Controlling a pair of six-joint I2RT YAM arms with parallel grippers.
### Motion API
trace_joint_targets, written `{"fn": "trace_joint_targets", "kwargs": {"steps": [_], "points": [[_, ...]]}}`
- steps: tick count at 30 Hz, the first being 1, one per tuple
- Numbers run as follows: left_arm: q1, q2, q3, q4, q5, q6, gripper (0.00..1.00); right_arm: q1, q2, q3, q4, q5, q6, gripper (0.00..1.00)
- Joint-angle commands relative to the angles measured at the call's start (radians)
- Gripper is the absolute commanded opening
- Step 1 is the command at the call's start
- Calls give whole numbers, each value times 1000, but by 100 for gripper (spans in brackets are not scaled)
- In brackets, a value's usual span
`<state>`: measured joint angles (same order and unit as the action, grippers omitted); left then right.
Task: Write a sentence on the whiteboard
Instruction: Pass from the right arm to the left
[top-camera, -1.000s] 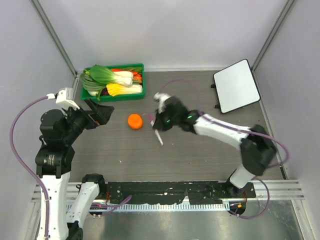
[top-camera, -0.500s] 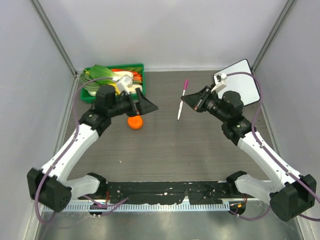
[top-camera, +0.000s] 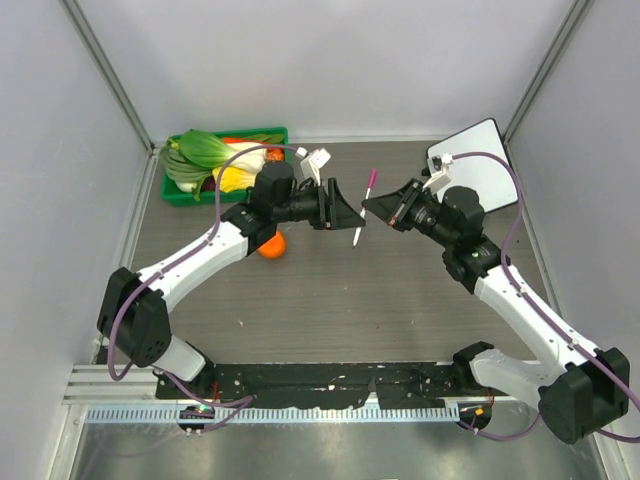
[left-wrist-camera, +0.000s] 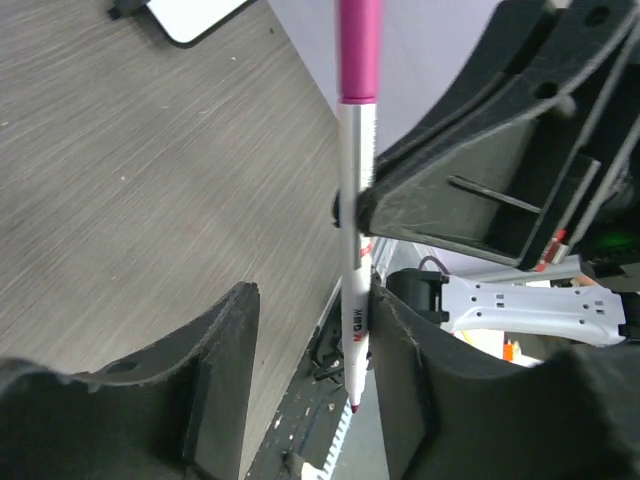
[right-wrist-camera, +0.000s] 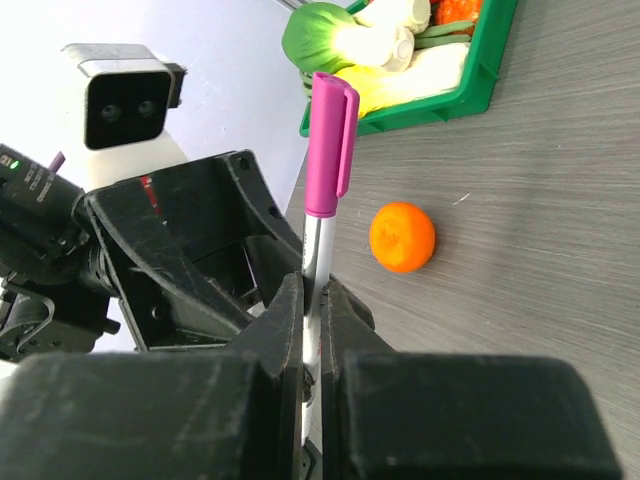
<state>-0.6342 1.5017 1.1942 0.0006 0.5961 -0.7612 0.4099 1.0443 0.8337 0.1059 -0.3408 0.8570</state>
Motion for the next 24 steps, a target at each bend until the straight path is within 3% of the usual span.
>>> {"fn": "trace_joint_targets", "kwargs": {"steps": [1,5,12,15,17,21,22,23,24], "points": [[-5,8,27,122,48,-18,38,-6,-7,28,55,-10,31,1],[-5,12,21,130,68,-18,2,-10,16,31,55,-13,36,1],[-4,8,18,96,68,3,0,-10,33,35,57,-20,40,1],[-2,-6,16,64,35,23,0,-10,40,38,48,-21,36,8],[11,-15,10,46,10,30,0,-10,46,42,41,-26,22,15],[85,-40,-36,39,20,10,0,-11,59,61,-12,-18,-31,54],[108,-47,-60,62,34,-4,0,-11,57,62,-37,-6,-41,59],[141,-61,-82,76,47,-19,0,-11,56,64,-47,3,-59,70],[174,-73,-106,85,56,-33,0,-11,56,64,-70,20,-68,73]]}}
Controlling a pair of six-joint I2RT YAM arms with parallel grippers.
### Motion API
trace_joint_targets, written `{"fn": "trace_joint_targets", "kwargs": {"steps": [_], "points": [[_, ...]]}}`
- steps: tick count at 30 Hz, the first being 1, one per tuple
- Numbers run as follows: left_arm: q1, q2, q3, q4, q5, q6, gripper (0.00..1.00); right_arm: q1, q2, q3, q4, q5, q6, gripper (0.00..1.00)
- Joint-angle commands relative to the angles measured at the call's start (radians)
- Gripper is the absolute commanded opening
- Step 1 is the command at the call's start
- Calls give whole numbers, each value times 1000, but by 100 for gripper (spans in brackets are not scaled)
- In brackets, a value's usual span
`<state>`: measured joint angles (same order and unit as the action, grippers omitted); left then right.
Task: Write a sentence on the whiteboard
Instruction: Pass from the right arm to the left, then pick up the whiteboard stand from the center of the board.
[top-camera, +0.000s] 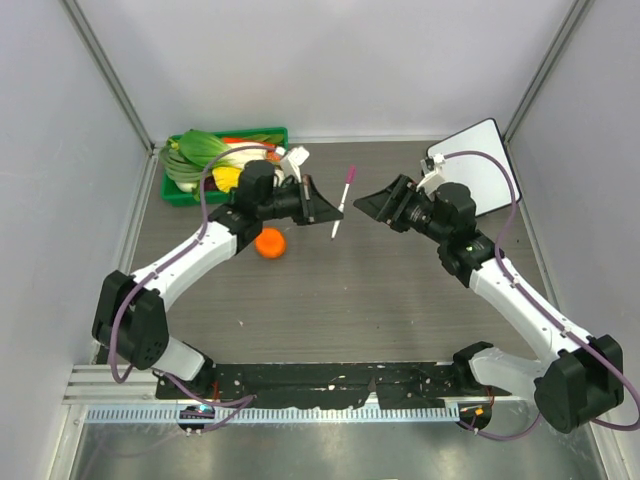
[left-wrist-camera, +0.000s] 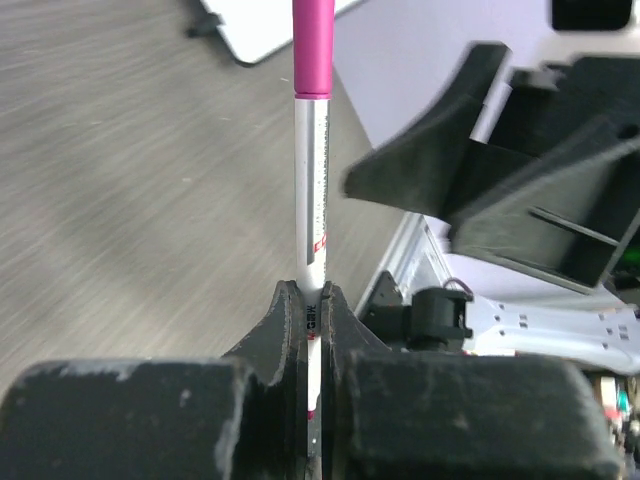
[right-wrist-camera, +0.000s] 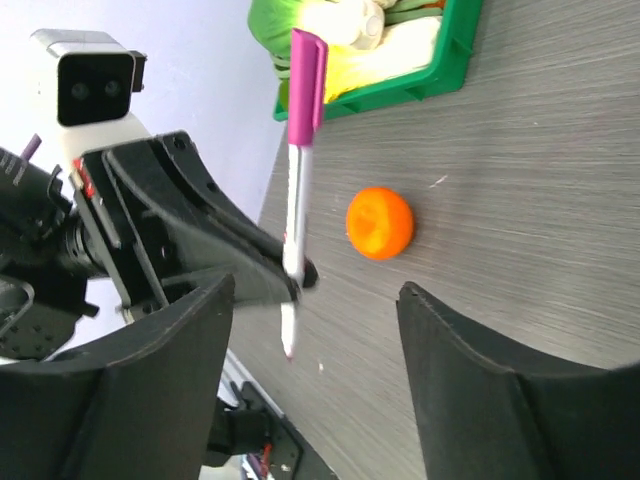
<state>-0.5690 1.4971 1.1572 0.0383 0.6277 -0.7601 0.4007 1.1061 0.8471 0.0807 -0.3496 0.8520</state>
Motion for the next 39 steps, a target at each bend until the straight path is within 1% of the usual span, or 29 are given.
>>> {"fn": "trace_joint_targets", "kwargs": {"steps": [1,3,6,9,10,11,13,15,17,21,24,26,29,31,34,39], "points": [[141,-81,-92,55,35,-44,0,-2,-6,55,-58,37,-88,78],[208,-112,-134,40,53,-51,0,-2,0,61,-119,75,-119,84],[309,-164,-175,-26,64,-30,0,-2,23,79,-223,156,-172,89],[397,-215,-179,-159,46,34,0,0,60,122,-324,254,-205,90],[415,-231,-166,-219,31,66,0,-2,86,130,-381,317,-227,90],[426,-242,-148,-289,-8,100,0,-2,98,157,-409,407,-234,90],[431,-268,-108,-412,-89,198,0,-3,152,196,-481,481,-272,91],[432,-285,-79,-492,-147,255,0,-2,205,237,-554,552,-303,91],[431,-299,-68,-535,-189,295,0,0,250,271,-591,612,-315,92],[434,-322,-100,-537,-255,343,0,-2,314,305,-608,713,-315,93],[434,-336,-146,-509,-289,363,0,-2,345,326,-608,758,-275,93],[434,-336,-157,-514,-304,370,0,-5,373,340,-618,777,-220,95],[434,-344,-156,-532,-313,384,0,-17,431,359,-645,784,-124,95],[431,-363,-162,-537,-332,396,0,-31,460,366,-656,791,-81,93],[432,-391,-186,-534,-342,392,0,-39,498,389,-677,843,-25,91],[434,-410,-203,-531,-352,384,0,-46,575,446,-719,935,77,83]]}}
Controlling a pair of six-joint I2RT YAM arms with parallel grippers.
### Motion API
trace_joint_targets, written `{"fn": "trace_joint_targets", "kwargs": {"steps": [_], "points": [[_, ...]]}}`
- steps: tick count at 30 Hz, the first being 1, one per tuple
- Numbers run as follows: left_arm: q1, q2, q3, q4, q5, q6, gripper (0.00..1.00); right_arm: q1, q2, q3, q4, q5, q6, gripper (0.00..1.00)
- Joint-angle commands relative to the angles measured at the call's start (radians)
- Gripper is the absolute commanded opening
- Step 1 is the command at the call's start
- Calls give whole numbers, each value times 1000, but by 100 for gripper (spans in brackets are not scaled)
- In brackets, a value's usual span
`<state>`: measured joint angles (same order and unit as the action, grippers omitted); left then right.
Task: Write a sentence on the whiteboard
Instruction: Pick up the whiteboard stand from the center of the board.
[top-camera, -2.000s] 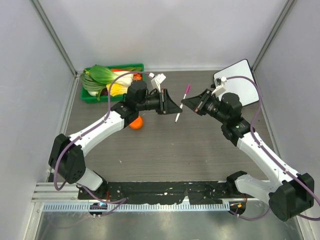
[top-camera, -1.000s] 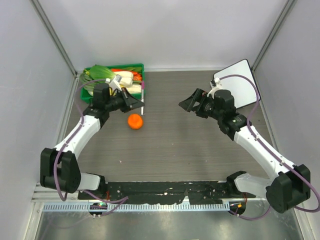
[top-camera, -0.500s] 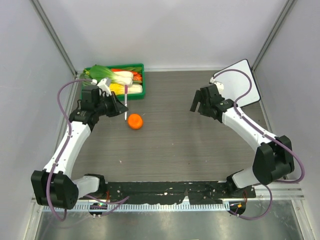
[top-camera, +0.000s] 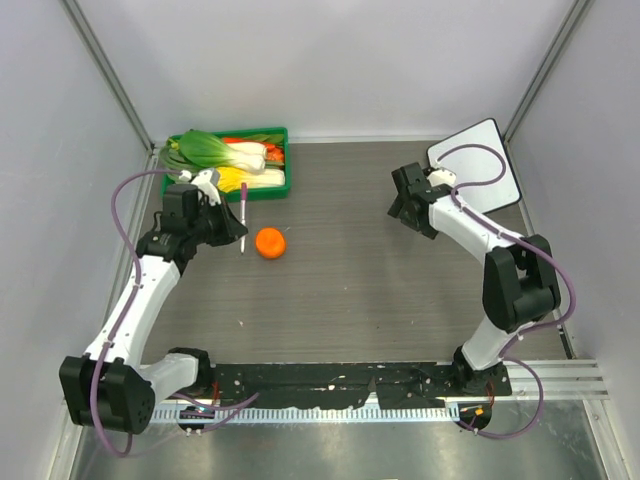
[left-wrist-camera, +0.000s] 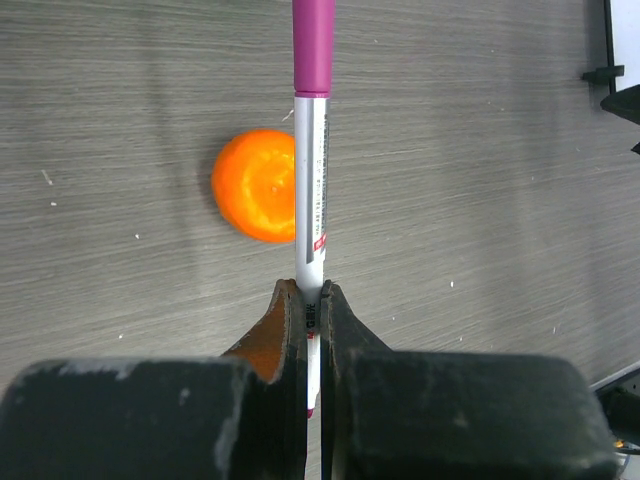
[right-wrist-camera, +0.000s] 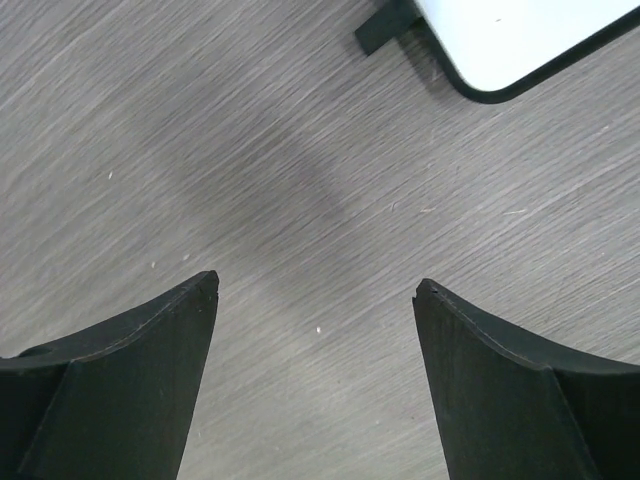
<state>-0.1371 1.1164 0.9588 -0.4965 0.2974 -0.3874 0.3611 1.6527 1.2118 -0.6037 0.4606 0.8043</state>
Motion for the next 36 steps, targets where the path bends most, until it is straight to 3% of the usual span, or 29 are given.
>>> {"fn": "trace_joint_targets", "kwargs": {"steps": [1,10,36], "points": [[2,-29,-3,3,-21,10,0,-7,50,89,-36,141,130,83],[2,-49,-9,1,-27,9,0,-30,248,275,-136,217,222,75],[1,-49,-12,-17,-67,21,0,-132,473,385,-156,271,348,68]]}}
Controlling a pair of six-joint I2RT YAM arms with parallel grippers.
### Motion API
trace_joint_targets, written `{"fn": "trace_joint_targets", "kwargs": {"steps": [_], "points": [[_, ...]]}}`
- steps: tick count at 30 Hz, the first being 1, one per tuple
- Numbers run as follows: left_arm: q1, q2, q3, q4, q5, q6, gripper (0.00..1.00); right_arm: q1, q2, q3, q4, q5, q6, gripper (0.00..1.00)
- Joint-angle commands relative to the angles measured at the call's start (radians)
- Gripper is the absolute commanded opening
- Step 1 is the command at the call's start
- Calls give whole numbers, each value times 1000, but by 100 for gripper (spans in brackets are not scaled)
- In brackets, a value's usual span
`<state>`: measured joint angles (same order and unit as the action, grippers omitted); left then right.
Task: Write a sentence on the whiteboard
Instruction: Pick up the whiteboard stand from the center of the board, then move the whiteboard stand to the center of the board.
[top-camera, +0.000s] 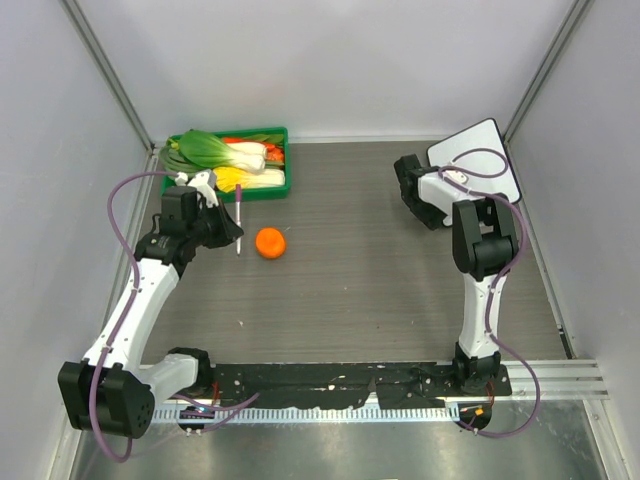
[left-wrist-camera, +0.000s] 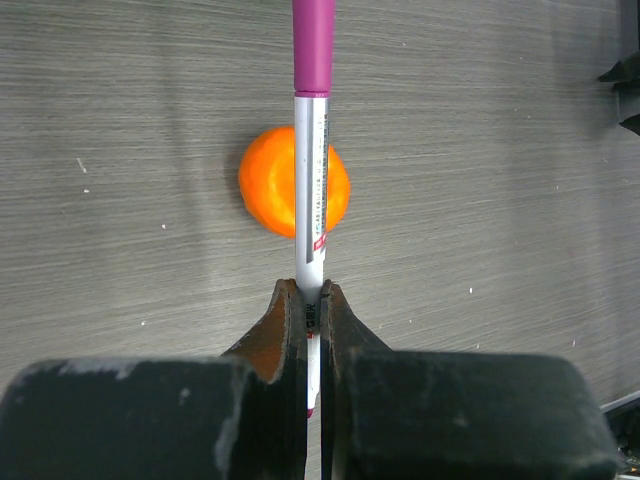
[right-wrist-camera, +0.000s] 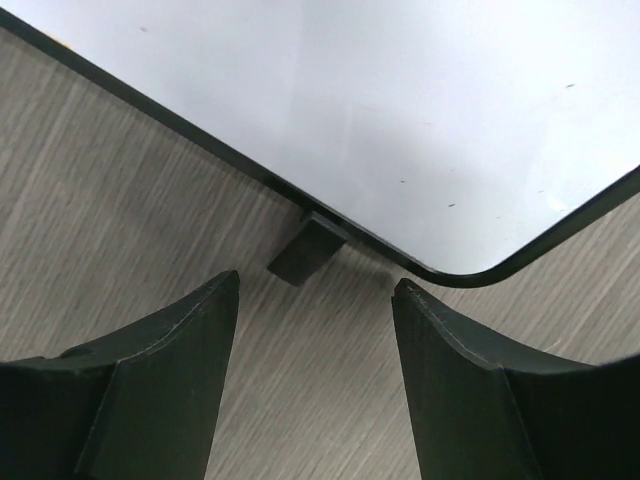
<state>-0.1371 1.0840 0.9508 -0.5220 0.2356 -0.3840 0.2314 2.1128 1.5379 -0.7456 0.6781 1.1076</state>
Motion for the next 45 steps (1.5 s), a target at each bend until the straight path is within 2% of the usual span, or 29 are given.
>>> {"fn": "trace_joint_targets", "kwargs": {"steps": [1,9,16,18,19,22,27,29,36,45], "points": [[1,-16,-6,8,-5,17,0,-4,21,67,-14,54,46,68],[1,-13,-4,7,-9,14,0,-43,64,97,-15,35,57,66],[1,-12,-4,10,-1,13,0,-73,93,103,-17,14,72,53],[1,-13,-6,11,1,13,0,-81,99,103,-17,6,64,47],[1,-15,-6,13,4,13,0,-86,102,103,-20,5,63,40],[2,-16,-7,13,2,11,0,-93,105,100,-24,1,46,31],[1,-16,-7,14,4,10,0,-99,99,82,-32,-12,5,7],[1,-19,-6,14,5,8,0,-101,98,73,-34,-26,-17,1],[2,-27,-6,14,2,5,0,-99,59,-36,9,-81,-89,1],[1,-38,-7,27,13,-6,0,-61,-92,-260,143,-166,-201,1]]}}
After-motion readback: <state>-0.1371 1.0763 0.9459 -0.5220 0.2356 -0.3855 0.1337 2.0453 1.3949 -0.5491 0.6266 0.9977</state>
